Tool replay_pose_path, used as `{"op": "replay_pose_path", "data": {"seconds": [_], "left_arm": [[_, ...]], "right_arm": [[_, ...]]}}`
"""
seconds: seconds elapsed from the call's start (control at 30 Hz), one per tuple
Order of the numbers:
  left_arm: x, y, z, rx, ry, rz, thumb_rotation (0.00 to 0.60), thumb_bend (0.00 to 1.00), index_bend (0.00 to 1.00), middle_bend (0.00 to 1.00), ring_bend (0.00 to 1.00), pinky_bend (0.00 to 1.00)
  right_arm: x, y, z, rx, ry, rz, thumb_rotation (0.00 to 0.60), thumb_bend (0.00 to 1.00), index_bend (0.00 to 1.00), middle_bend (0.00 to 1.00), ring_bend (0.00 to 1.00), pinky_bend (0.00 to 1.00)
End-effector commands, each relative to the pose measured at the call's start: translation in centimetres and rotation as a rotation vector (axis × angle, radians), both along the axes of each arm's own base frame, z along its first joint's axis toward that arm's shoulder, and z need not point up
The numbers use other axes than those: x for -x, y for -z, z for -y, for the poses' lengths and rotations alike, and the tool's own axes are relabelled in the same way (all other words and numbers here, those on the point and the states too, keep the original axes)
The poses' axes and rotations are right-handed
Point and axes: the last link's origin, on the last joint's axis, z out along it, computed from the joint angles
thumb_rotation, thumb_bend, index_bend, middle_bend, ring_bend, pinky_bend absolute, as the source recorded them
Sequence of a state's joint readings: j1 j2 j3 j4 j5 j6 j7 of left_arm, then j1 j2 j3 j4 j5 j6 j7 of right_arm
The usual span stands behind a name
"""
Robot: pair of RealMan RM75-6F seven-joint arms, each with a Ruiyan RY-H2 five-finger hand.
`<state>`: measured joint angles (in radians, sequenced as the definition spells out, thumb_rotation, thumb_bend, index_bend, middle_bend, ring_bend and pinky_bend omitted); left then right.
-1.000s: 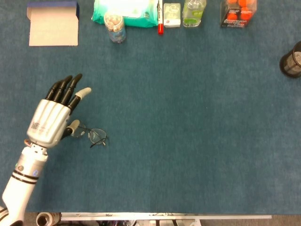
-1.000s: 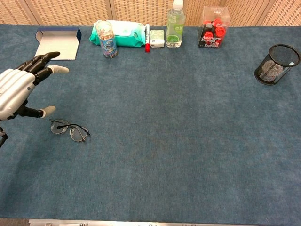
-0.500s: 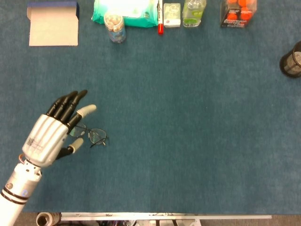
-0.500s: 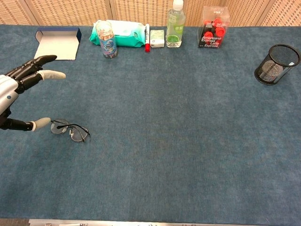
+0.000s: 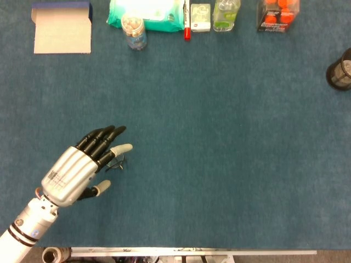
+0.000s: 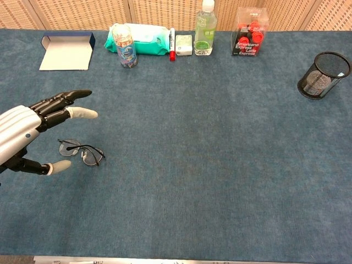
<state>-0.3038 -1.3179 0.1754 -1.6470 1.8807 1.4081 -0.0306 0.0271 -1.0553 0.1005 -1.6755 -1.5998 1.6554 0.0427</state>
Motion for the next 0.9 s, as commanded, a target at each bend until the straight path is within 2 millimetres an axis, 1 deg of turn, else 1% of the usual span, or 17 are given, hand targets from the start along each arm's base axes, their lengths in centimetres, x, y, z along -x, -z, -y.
{"op": "replay_pose_path", "data": {"seconds": [0.03,0.37,0.6,0.9], "left_arm": [[-0.4,0.5,-0.2,0.021,0.006,0.019,0.600,0.20,0.17,0.00,0.00,0.11],[-1.9,2.0,-0.8,0.064,0.034,0.083,0.600,0.20,0.17,0.00,0.00,0.11],[-2.8,2.9,-2.0,0.038,0.051,0.088,0.600,0.20,0.17,0.00,0.00,0.11],[-2.7,3.7,-3.3,0.014,0.019,0.074,0.600,0.20,0.17,0.00,0.00,0.11]], "right_arm": [[0.0,0.0,0.0,-0.001,0.000,-0.001,0.600,0.31,0.56,0.49,0.39,0.46],[0.1,0.1,0.0,-0.004,0.002,-0.001,0.600,0.31,0.56,0.49,0.39,0.46],[0.0,0.1,0.0,-0.005,0.000,0.002,0.600,0.31,0.56,0.49,0.39,0.46],[0.0,-0.2,0.0,0.000,-0.003,0.008,0.600,0.31,0.56,0.49,0.39,0.46]]}}
